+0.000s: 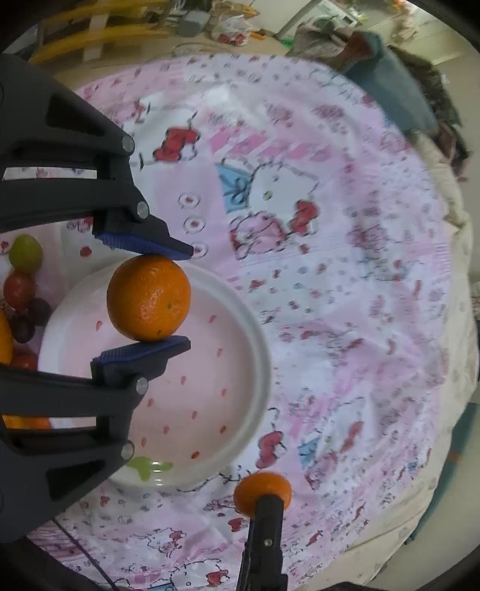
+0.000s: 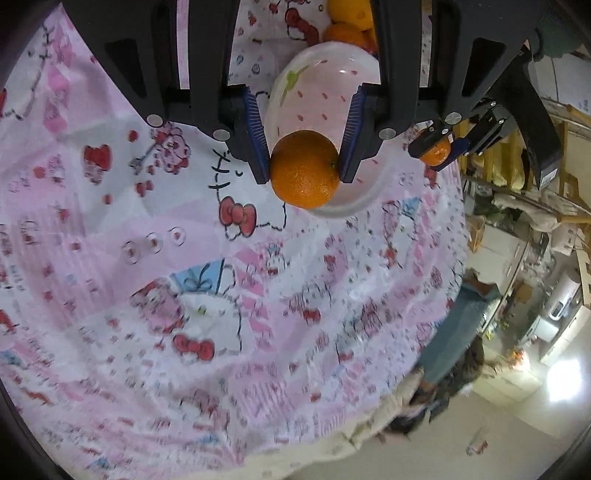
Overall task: Organize fruits
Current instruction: 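Carry both held mandarins over the pink plate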
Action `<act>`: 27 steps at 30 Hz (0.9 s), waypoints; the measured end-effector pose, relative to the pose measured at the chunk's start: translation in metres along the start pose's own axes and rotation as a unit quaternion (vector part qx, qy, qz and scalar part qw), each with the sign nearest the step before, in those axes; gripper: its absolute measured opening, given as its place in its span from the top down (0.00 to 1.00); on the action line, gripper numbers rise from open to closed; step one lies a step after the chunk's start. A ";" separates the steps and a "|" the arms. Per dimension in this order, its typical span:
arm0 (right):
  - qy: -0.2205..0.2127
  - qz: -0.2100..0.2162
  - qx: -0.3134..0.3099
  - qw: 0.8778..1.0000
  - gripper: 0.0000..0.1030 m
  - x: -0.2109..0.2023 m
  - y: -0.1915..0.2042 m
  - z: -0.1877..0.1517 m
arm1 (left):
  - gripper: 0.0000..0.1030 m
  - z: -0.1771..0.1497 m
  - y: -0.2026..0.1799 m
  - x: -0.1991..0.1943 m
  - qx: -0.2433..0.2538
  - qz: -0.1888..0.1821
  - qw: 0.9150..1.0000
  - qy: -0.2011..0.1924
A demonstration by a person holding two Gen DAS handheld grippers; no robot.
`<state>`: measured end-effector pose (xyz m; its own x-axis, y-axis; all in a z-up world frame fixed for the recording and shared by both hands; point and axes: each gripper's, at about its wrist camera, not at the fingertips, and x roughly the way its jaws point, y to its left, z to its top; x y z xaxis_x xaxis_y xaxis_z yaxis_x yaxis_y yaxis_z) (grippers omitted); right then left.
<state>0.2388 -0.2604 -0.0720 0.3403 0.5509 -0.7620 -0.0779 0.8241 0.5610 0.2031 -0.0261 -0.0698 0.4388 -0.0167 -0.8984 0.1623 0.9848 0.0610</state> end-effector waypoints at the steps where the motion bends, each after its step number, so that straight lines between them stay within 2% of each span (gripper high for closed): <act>1: 0.008 0.002 -0.003 1.000 0.61 0.008 0.000 0.001 | 0.63 -0.001 -0.001 0.006 -0.001 -0.006 1.000 0.008; 9: 0.072 0.010 -0.029 0.997 0.61 0.070 0.012 0.008 | 0.63 -0.001 -0.001 0.023 0.011 -0.007 1.000 0.024; 16: 0.113 0.014 -0.037 0.993 0.61 0.104 0.018 0.008 | 0.63 -0.002 0.000 0.031 0.006 -0.008 0.999 0.041; 23: 0.114 0.012 -0.053 0.992 0.58 0.109 0.023 0.005 | 0.63 0.000 0.002 0.029 0.007 -0.006 0.999 0.034; 25: 0.104 0.023 -0.044 0.993 0.41 0.103 0.021 0.007 | 0.63 0.000 0.002 0.030 0.006 -0.008 0.999 0.032; 27: 0.094 0.030 -0.035 0.994 0.34 0.096 0.021 0.010 | 0.63 0.000 0.002 0.031 0.006 -0.010 1.000 0.029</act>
<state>0.2788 -0.1914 -0.1303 0.1516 0.6082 -0.7791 -0.1606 0.7929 0.5877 0.2171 -0.0246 -0.0971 0.3835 -0.0253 -0.9232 0.1813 0.9822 0.0484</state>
